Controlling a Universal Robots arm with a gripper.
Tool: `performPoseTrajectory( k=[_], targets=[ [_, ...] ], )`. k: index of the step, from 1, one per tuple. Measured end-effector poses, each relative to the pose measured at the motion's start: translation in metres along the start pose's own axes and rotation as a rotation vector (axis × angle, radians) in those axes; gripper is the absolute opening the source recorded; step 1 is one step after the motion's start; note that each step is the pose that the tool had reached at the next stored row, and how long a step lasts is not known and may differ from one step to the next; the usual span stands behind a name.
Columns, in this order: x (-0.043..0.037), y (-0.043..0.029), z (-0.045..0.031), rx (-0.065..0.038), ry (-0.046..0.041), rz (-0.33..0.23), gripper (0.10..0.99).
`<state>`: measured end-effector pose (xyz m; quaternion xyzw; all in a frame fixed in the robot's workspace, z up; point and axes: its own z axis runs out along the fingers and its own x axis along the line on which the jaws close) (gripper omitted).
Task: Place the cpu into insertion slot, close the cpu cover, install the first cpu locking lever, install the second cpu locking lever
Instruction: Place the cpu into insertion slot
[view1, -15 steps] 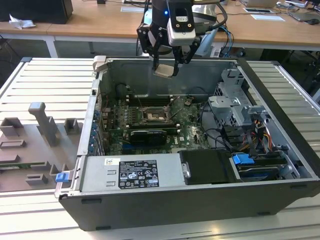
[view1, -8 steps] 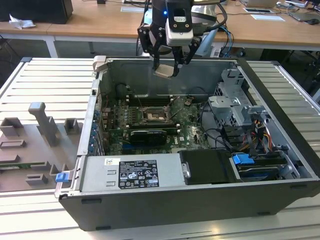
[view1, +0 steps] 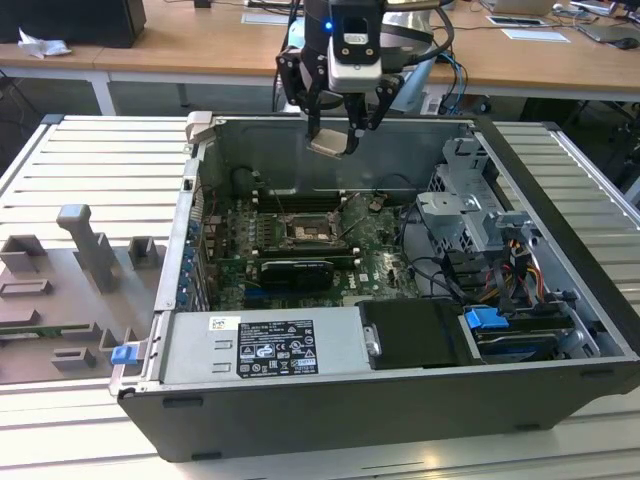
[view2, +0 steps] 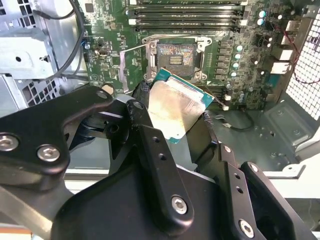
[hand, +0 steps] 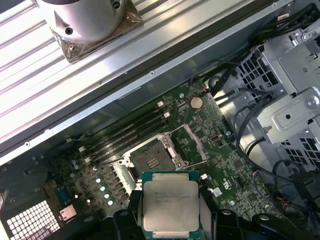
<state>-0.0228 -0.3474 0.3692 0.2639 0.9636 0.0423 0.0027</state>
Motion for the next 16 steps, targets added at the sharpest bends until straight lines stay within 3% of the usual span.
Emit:
performPoseTrajectory(
  k=[16],
  targets=[
    [0.0001, 0.0001, 0.0009, 0.002, -0.0094, 0.084, 0.541]
  ],
)
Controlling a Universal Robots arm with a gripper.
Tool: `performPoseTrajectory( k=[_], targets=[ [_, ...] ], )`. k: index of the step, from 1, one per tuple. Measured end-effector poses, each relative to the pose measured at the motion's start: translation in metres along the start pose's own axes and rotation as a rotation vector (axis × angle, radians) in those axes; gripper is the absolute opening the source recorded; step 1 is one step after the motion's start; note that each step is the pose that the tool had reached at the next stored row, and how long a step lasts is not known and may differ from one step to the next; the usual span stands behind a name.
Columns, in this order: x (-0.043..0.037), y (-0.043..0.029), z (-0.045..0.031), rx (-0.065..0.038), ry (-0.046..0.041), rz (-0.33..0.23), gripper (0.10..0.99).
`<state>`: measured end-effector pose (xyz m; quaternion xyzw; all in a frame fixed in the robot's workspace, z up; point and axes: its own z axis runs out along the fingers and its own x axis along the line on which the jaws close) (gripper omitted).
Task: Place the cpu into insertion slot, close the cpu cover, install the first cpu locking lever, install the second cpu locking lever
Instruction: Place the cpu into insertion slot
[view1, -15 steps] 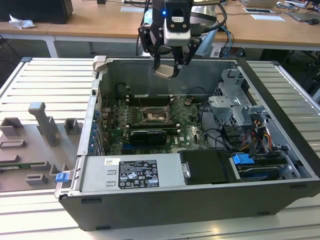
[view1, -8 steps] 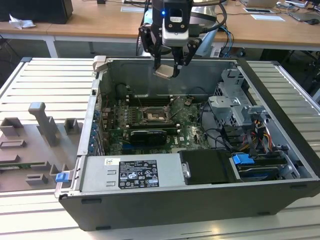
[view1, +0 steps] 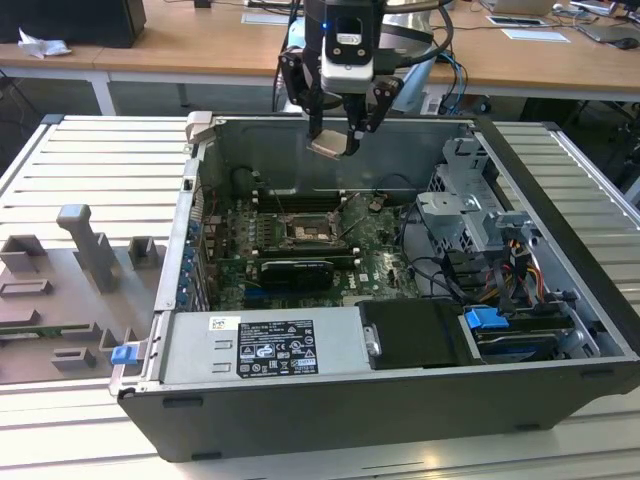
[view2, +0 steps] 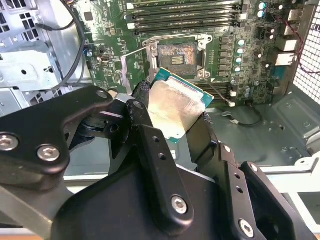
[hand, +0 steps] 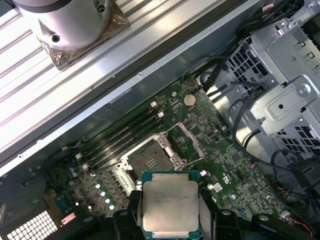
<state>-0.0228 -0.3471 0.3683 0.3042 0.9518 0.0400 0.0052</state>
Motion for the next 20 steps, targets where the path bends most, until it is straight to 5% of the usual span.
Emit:
performPoseTrajectory(
  k=[20],
  targets=[
    [0.0, 0.0, 0.0007, -0.001, -0.0086, 0.104, 0.541]
  ],
)
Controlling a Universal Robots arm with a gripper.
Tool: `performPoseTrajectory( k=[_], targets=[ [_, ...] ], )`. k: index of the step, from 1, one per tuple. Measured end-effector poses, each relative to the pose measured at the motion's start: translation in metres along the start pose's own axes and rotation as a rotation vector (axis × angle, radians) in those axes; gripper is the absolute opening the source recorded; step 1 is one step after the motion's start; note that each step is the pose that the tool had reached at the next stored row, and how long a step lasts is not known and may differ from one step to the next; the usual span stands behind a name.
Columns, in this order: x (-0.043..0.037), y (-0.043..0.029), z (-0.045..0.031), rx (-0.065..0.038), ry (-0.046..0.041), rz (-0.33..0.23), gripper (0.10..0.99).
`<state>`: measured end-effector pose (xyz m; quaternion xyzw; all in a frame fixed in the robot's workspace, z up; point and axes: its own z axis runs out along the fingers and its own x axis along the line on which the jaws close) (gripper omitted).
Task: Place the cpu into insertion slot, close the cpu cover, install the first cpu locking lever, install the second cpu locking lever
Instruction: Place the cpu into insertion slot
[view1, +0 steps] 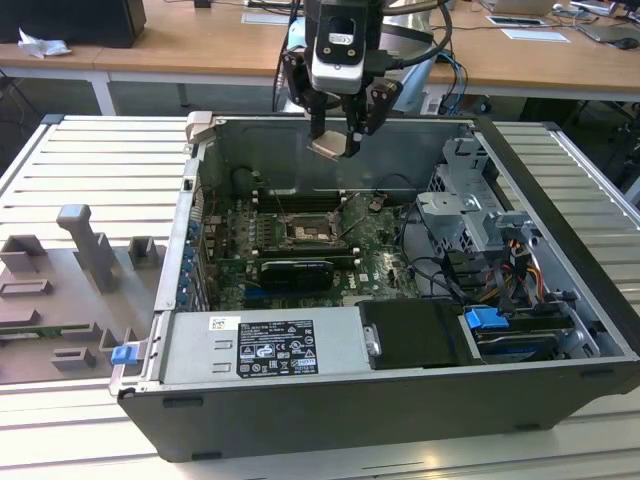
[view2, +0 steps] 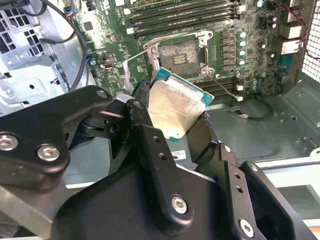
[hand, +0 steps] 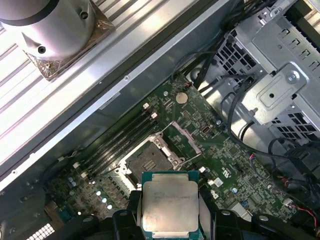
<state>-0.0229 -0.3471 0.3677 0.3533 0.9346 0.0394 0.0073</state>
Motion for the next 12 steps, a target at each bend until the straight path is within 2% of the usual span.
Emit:
performPoseTrajectory(
  k=[12],
  targets=[
    [0.0, 0.0, 0.001, -0.001, -0.0057, 0.072, 0.541]
  ],
)
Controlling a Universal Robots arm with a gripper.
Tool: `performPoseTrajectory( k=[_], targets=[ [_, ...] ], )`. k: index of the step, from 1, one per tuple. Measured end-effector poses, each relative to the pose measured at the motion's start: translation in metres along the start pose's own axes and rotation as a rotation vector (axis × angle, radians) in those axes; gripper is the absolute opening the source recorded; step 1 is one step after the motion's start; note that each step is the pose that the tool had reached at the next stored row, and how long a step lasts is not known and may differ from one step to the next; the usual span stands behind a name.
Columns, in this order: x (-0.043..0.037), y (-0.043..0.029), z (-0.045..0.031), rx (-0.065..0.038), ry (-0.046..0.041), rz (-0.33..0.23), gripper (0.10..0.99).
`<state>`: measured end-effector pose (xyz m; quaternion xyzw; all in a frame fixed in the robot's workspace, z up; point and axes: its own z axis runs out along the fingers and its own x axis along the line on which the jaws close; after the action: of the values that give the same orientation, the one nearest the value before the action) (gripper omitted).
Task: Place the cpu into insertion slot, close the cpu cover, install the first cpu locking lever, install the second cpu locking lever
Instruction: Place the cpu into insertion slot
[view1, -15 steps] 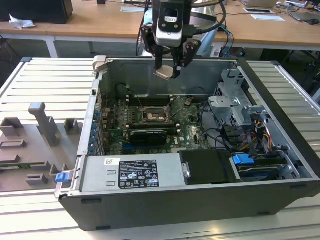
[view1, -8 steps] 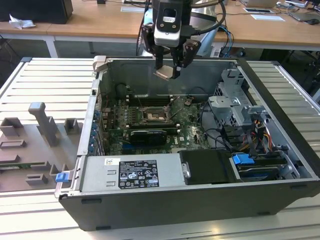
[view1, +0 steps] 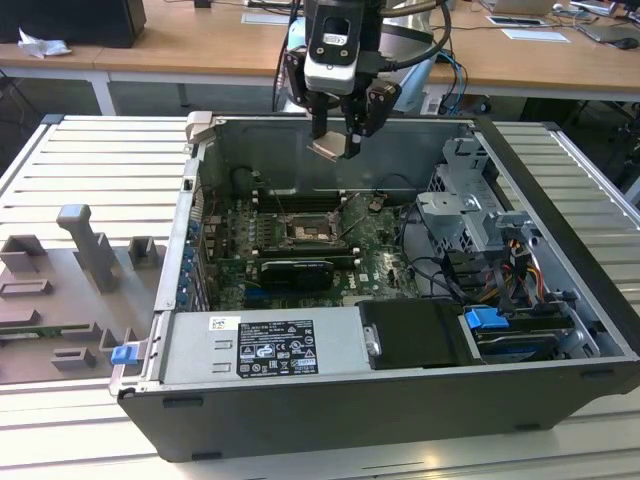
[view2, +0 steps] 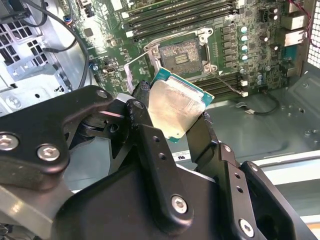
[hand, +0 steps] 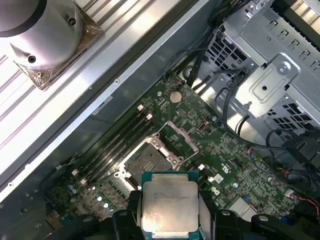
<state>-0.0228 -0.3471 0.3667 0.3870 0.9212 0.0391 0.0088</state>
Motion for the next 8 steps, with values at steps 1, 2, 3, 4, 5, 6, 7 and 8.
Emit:
performPoseTrajectory(
  k=[1, 2, 3, 4, 5, 6, 7, 8],
  targets=[
    [0.0, 0.0, 0.0002, 0.0, -0.0008, 0.01, 0.541],
    [0.0, 0.0, 0.0003, 0.0, -0.0015, 0.019, 0.541],
    [0.0, 0.0, 0.0003, 0.0, -0.0019, 0.023, 0.541],
    [0.0, 0.0, 0.0004, 0.0, -0.0023, 0.028, 0.541],
    [0.0, 0.0, 0.0005, 0.0, -0.0029, 0.034, 0.541],
    [0.0, 0.0, 0.0006, 0.0, -0.0035, 0.041, 0.541],
    [0.0, -0.0001, 0.0007, 0.0, -0.0046, 0.052, 0.541],
    [0.0, -0.0001, 0.0008, 0.0, -0.0054, 0.06, 0.541]
  ],
)
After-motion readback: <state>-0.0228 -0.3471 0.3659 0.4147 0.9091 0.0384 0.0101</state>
